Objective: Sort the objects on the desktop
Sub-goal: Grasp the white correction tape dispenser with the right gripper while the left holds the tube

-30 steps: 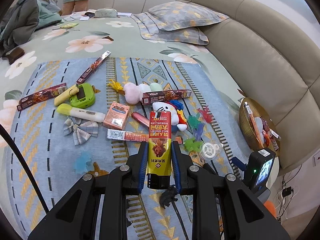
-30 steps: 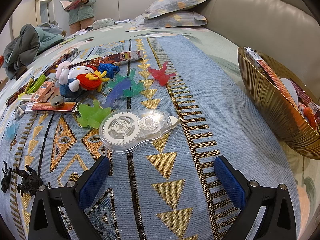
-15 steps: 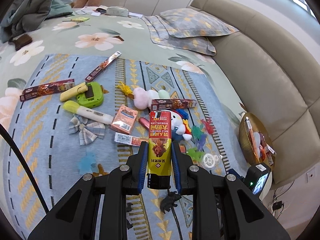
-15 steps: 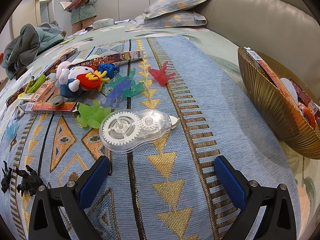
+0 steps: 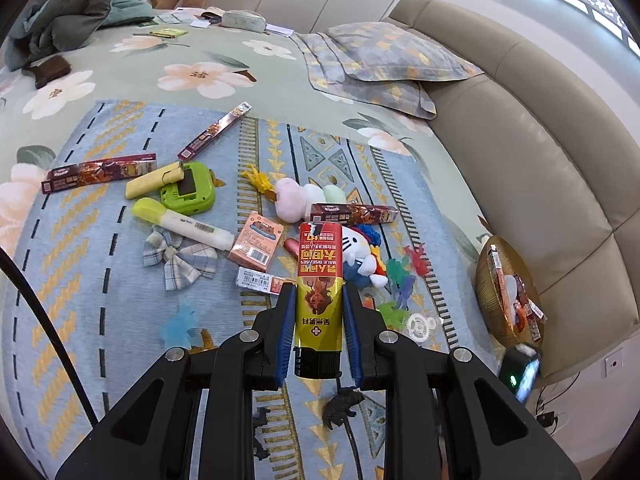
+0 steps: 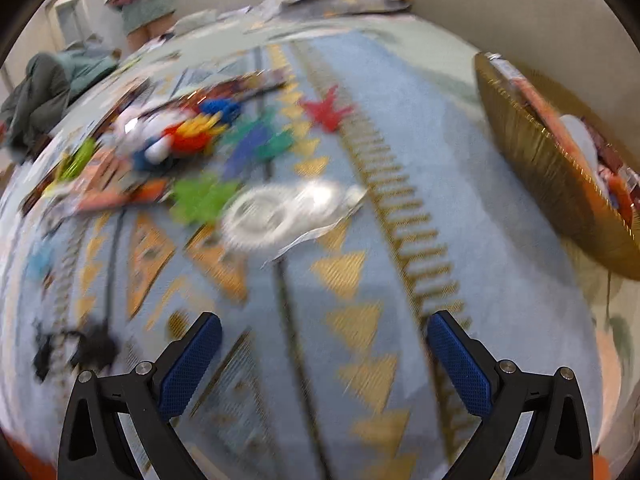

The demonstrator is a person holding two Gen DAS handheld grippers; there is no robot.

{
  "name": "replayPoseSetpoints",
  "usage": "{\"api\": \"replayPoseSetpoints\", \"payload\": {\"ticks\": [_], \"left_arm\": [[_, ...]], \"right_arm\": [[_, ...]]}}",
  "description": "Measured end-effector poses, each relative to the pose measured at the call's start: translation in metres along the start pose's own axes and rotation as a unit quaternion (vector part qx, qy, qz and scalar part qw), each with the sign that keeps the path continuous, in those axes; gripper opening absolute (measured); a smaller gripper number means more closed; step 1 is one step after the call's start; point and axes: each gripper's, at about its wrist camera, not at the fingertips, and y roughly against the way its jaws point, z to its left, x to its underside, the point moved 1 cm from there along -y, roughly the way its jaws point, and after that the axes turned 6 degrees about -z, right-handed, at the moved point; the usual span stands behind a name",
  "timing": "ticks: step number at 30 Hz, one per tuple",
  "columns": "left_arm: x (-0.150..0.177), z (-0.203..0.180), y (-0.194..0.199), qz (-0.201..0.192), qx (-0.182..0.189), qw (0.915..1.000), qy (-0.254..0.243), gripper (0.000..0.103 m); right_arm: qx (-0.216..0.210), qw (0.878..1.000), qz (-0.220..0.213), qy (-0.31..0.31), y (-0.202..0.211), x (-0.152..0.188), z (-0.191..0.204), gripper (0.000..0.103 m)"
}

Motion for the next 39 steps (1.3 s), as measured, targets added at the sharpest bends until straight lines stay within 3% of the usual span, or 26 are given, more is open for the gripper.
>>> {"api": "replayPoseSetpoints", "payload": {"ticks": [1,2,6,10,13,17,21,22,25,27,30,35,37,39], "left_arm": [[0.0,0.001,-0.001,0.001,0.001,1.0,0.001,0.02],[0.0,0.001,-0.001,0.003,0.004,1.0,0.004,0.02],[0.001,0.001,-0.001,0.004,0.005,1.0,0.004,0.02],[0.0,0.002,-0.002,0.007,0.006,0.9999,0.006,0.02],[0.003,0.001,-0.006,0.016,0.001,0.9999,0.002,0.02],[0.005,-0.001,-0.013,0.023,-0.003,0.9997,-0.007,0.02],[0.005,0.0,-0.018,0.034,0.002,0.9994,-0.003,0.02],[0.006,0.0,-0.018,0.036,0.003,0.9993,-0.002,0.02],[0.006,0.001,-0.019,0.04,0.001,0.9992,-0.002,0.02],[0.007,0.001,-0.02,0.044,0.005,0.999,0.0,0.02],[0.007,0.0,-0.02,0.045,0.015,0.9989,0.004,0.02],[0.007,-0.001,-0.016,0.041,0.019,0.999,0.001,0.02],[0.008,-0.001,-0.019,0.044,0.015,0.9989,0.0,0.02],[0.008,0.001,-0.021,0.046,0.013,0.9989,0.001,0.02]], "right_arm": [[-0.034,0.999,-0.016,0.016,0.012,0.002,0.011,0.103],[-0.041,0.999,-0.026,0.025,0.018,0.001,0.017,0.103],[0.005,0.995,-0.073,0.067,0.036,-0.023,0.029,0.103],[0.014,0.995,-0.044,0.089,0.012,-0.043,0.014,0.102],[0.016,0.989,-0.039,0.139,0.001,-0.05,0.011,0.1],[-0.058,0.982,-0.006,0.178,-0.014,-0.061,-0.002,0.1],[-0.086,0.986,0.01,0.144,-0.033,-0.074,-0.016,0.1],[-0.111,0.986,0.023,0.125,-0.04,-0.077,-0.021,0.1],[-0.17,0.978,0.074,0.094,-0.053,-0.075,-0.025,0.102],[-0.184,0.974,0.084,0.105,-0.043,-0.067,-0.018,0.101],[-0.239,0.959,0.107,0.11,-0.02,-0.044,-0.002,0.101],[-0.166,0.975,0.055,0.135,0.001,-0.027,0.014,0.1],[-0.161,0.978,0.043,0.128,-0.002,-0.03,0.013,0.087],[-0.142,0.98,0.053,0.132,-0.01,-0.033,0.016,0.06]]}}
